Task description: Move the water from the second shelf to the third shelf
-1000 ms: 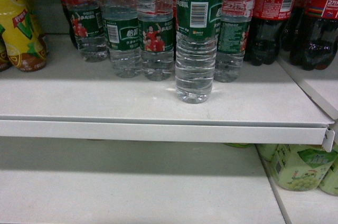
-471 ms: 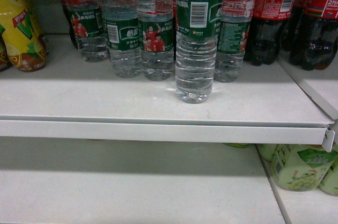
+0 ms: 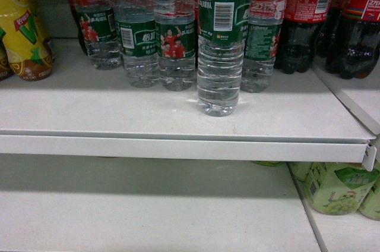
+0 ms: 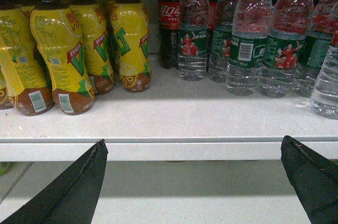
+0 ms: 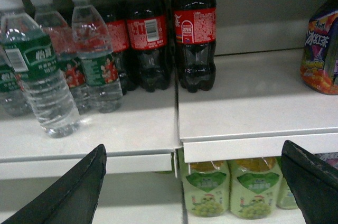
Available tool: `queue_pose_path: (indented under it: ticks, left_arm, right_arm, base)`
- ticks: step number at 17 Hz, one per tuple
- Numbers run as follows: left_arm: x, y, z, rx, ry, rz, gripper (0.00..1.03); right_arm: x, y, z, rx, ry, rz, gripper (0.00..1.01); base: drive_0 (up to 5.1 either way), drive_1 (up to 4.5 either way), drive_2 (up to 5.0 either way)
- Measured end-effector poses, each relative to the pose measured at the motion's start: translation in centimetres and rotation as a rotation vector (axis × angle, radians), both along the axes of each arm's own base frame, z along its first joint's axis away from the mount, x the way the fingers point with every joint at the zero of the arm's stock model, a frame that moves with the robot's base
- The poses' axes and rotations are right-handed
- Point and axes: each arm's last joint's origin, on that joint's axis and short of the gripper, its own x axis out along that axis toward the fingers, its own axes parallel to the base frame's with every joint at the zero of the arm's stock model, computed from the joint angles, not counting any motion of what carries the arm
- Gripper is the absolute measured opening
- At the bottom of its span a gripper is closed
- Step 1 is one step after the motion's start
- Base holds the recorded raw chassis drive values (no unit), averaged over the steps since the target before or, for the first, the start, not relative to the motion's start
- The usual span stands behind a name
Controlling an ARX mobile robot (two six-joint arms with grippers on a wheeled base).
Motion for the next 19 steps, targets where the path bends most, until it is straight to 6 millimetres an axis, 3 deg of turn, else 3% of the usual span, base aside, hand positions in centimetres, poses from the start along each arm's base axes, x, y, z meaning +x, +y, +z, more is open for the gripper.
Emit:
queue_pose_path:
  ticks: [2, 4, 6, 8, 10, 11, 16, 19]
  left_arm:
    - [0.0, 0.0, 0.0, 0.0, 0.0, 0.0, 0.98]
    - [0.0, 0.0, 0.0, 0.0, 0.0, 0.0, 0.98]
    - [0.0, 0.0, 0.0, 0.0, 0.0, 0.0, 0.98]
    - [0.0, 0.0, 0.0, 0.0, 0.0, 0.0, 0.98]
    - [0.0, 0.0, 0.0, 0.0, 0.0, 0.0, 0.98]
    - [0.0, 0.0, 0.0, 0.0, 0.0, 0.0, 0.98]
    - [0.0, 0.0, 0.0, 0.0, 0.0, 0.0, 0.98]
    - [0.0, 0.0, 0.0, 0.0, 0.0, 0.0, 0.98]
  right_arm:
    - [0.6, -0.4, 1.2, 0.067, -0.045, 0.001, 0.98]
    - [2.4, -0.6, 4.9, 0.076, -0.139, 0.014, 0.98]
    - [5.0, 0.3, 8.0, 0.07, -0.198, 0.09, 0.98]
    - [8.3, 2.1, 9.5, 0.063, -0.208, 0.203, 0.98]
    - [10.6, 4.1, 8.3, 0.069, -0.14, 0.275, 0.98]
    - [11.6, 5.3, 6.8, 0.07, -0.077, 0.295, 0.98]
    - [14.3, 10.3, 1.9, 0.017, 0.083, 0.408, 0.98]
    - [16.6, 12.2, 1.6, 0.011, 0.102, 0.432, 0.98]
  base:
    - [0.0, 0.0, 0.0]
    - [0.0, 0.0, 0.0]
    - [0.0, 0.0, 0.0]
    - [0.0, 0.0, 0.0]
    - [0.0, 0.0, 0.0]
    - [0.0, 0.0, 0.0]
    - [0.0, 0.0, 0.0]
    - [0.0, 0.0, 0.0]
